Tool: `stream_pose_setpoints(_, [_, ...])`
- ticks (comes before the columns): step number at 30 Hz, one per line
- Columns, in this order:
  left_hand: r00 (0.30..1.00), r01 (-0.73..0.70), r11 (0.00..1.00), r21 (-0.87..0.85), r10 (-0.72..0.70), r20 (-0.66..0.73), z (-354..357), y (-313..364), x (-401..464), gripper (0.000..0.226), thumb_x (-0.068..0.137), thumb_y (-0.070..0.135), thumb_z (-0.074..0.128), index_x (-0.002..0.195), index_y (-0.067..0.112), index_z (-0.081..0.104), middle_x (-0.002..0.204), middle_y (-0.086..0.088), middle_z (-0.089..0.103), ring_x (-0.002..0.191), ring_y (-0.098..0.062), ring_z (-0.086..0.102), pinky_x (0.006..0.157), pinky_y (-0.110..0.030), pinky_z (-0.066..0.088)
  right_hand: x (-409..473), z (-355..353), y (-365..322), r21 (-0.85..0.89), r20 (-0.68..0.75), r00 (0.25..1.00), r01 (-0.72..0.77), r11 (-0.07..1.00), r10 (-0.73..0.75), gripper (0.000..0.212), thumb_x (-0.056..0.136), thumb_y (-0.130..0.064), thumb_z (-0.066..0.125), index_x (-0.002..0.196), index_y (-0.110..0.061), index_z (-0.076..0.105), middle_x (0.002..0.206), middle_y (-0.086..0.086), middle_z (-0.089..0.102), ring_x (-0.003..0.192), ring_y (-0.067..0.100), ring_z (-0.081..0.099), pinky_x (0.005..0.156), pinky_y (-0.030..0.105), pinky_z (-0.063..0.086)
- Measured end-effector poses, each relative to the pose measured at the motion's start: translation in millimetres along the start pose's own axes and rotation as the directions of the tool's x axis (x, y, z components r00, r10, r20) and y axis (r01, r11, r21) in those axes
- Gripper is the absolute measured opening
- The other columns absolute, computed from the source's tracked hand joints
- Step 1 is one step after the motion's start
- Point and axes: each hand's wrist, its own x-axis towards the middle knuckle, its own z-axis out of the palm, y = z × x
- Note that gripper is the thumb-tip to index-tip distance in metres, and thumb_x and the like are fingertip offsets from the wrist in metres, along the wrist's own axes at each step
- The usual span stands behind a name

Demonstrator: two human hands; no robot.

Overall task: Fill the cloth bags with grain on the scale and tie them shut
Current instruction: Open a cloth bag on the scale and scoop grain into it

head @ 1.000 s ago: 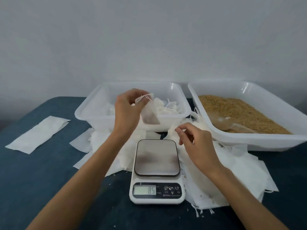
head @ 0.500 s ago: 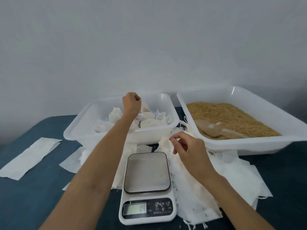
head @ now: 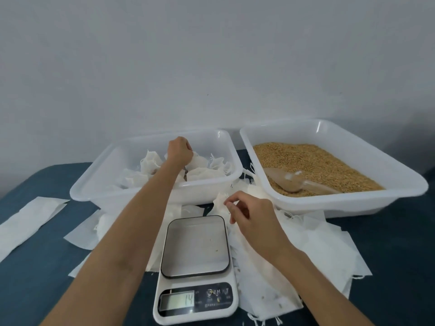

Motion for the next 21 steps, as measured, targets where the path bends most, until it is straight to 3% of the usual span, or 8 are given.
stream_pose_setpoints(3, [0.999, 0.026, 0.999, 0.037, -0.025, -0.027, -4, -6, -2, 0.025, 0.088, -0.011, 0.055, 0.102, -0.003, 0.074, 0.111, -0.022, 0.074, 0.108, -0.038, 0.067, 0.089, -0.040, 0.055, 0, -1, -1, -0.014, -0.005, 1.000, 0.000, 1.000, 0.000, 0.010, 0.101, -0.027, 0.059, 0.094, -0.028, 0.066, 0.067, -0.014, 0.068, 0.055, 0.005, 0.061, 0.052, 0.013, 0.040])
stream_pose_setpoints(8, [0.991, -0.052, 0.988, 0.142, 0.034, 0.128, -10, -3, -16, 0.026, 0.089, -0.003, 0.056, 0.109, 0.003, 0.073, 0.114, -0.017, 0.073, 0.110, -0.036, 0.067, 0.088, -0.038, 0.054, 1, -2, -1, -0.019, -0.035, 0.999, -0.010, 1.000, 0.009, 0.010, 0.100, -0.026, 0.060, 0.093, -0.027, 0.067, 0.064, -0.013, 0.067, 0.055, 0.001, 0.060, 0.052, 0.012, 0.039])
stream_pose_setpoints(12, [0.982, -0.187, 0.966, 0.178, 0.184, 0.036, -25, 16, -39, 0.032, 0.090, -0.001, 0.057, 0.119, 0.007, 0.068, 0.122, -0.010, 0.069, 0.114, -0.031, 0.062, 0.091, -0.038, 0.050, 4, -9, -4, 0.029, -0.100, 0.995, -0.026, 0.999, 0.029, 0.013, 0.101, -0.025, 0.058, 0.093, -0.026, 0.069, 0.066, -0.013, 0.068, 0.049, 0.003, 0.054, 0.049, 0.011, 0.036])
stream_pose_setpoints(14, [0.950, -0.288, 0.955, 0.073, 0.294, -0.107, -33, 24, -67, 0.026, 0.092, 0.001, 0.060, 0.116, 0.006, 0.068, 0.114, -0.008, 0.070, 0.103, -0.029, 0.064, 0.089, -0.040, 0.052, 4, -11, -7, 0.073, -0.124, 0.992, -0.027, 0.997, 0.036, 0.016, 0.102, -0.024, 0.056, 0.095, -0.024, 0.070, 0.066, -0.012, 0.069, 0.046, 0.003, 0.051, 0.047, 0.011, 0.035])
stream_pose_setpoints(17, [0.872, -0.455, 0.882, -0.119, 0.414, -0.261, -41, 30, -125, 0.011, 0.093, 0.006, 0.066, 0.102, 0.011, 0.068, 0.088, 0.002, 0.066, 0.075, -0.019, 0.061, 0.073, -0.034, 0.050, 4, -13, -12, 0.115, -0.142, 0.989, -0.013, 0.993, 0.030, 0.019, 0.104, -0.025, 0.052, 0.098, -0.023, 0.070, 0.066, -0.009, 0.070, 0.047, 0.005, 0.049, 0.050, 0.017, 0.039])
stream_pose_setpoints(19, [0.858, -0.503, 0.852, -0.143, 0.473, -0.202, -43, 28, -162, 0.005, 0.093, 0.011, 0.069, 0.094, 0.015, 0.067, 0.077, 0.010, 0.061, 0.063, -0.010, 0.055, 0.065, -0.027, 0.047, 3, -14, -14, 0.127, -0.148, 0.989, -0.012, 0.992, 0.030, 0.020, 0.105, -0.025, 0.051, 0.099, -0.022, 0.070, 0.066, -0.008, 0.070, 0.049, 0.005, 0.050, 0.052, 0.019, 0.041])
stream_pose_setpoints(21, [0.886, -0.464, 0.878, -0.117, 0.461, -0.051, -39, 23, -185, 0.007, 0.094, 0.013, 0.068, 0.088, 0.016, 0.068, 0.074, 0.010, 0.064, 0.060, -0.009, 0.054, 0.065, -0.030, 0.049, 3, -14, -15, 0.121, -0.150, 0.988, -0.013, 0.993, 0.032, 0.020, 0.105, -0.024, 0.051, 0.098, -0.022, 0.070, 0.065, -0.007, 0.069, 0.049, 0.005, 0.050, 0.052, 0.020, 0.041])
